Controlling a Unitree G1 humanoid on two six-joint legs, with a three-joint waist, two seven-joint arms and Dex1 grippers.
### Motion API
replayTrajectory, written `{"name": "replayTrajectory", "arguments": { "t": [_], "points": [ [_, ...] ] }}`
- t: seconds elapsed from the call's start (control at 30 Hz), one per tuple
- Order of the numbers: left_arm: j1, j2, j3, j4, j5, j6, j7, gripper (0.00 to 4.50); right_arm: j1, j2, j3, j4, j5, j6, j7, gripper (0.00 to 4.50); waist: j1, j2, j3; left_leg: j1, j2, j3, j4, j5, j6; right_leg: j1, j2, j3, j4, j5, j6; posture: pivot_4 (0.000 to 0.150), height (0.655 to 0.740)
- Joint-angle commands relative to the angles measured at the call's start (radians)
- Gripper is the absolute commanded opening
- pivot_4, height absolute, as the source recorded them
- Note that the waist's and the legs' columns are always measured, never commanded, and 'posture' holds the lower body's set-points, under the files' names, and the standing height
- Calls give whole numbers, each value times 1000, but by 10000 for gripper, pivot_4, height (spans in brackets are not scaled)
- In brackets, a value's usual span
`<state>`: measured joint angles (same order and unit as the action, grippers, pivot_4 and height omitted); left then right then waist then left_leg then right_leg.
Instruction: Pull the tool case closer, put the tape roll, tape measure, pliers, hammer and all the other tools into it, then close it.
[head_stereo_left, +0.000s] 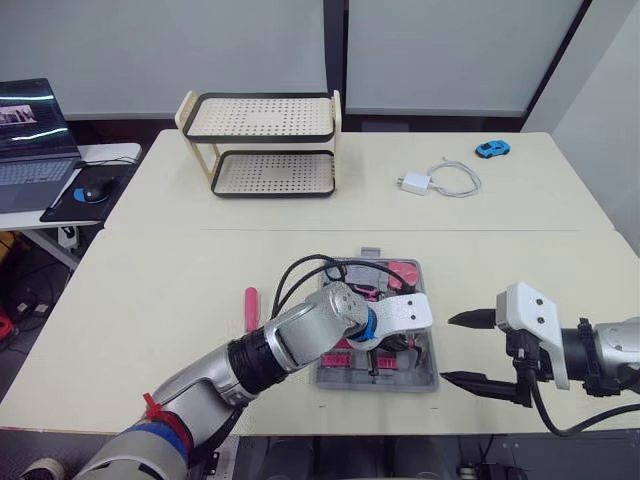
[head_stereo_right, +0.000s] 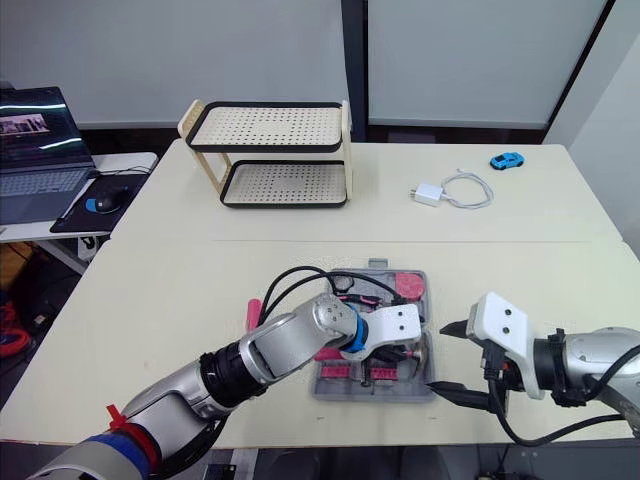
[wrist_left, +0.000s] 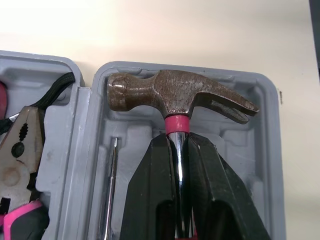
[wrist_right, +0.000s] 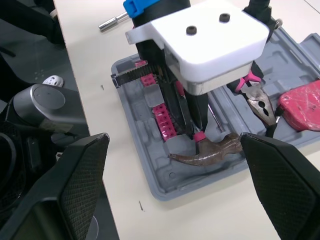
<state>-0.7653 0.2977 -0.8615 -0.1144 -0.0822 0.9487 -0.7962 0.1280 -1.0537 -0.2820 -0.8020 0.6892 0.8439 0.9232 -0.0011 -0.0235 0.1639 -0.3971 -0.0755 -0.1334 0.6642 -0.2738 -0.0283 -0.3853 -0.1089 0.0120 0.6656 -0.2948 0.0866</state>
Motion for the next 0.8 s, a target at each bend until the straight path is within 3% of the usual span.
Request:
{"name": "replayTrajectory", "arguments": {
  "t": [0.03, 0.63, 0.8],
  "points": [
    [-19, -34, 0, 40, 35, -57, 3, 671, 26, -26, -51, -34, -3, 9, -3, 45000, 1, 0, 0, 0, 0, 0, 0, 0, 0, 0, 0, 0, 0, 0, 0, 1500, 7400],
    [-7, -71, -27, 132, 126, -107, -55, 671, 45, -12, -73, -64, 26, 23, -40, 45000, 1, 0, 0, 0, 0, 0, 0, 0, 0, 1, 0, 0, 0, 0, 0, 1500, 7400],
    [-20, -74, 0, 125, 136, -87, -59, 16318, 39, -11, -63, -60, 29, 19, -46, 45000, 0, 0, 0, 1, 0, 0, 0, 0, 0, 1, 0, 0, 0, 0, 0, 1500, 7400]
  ]
}}
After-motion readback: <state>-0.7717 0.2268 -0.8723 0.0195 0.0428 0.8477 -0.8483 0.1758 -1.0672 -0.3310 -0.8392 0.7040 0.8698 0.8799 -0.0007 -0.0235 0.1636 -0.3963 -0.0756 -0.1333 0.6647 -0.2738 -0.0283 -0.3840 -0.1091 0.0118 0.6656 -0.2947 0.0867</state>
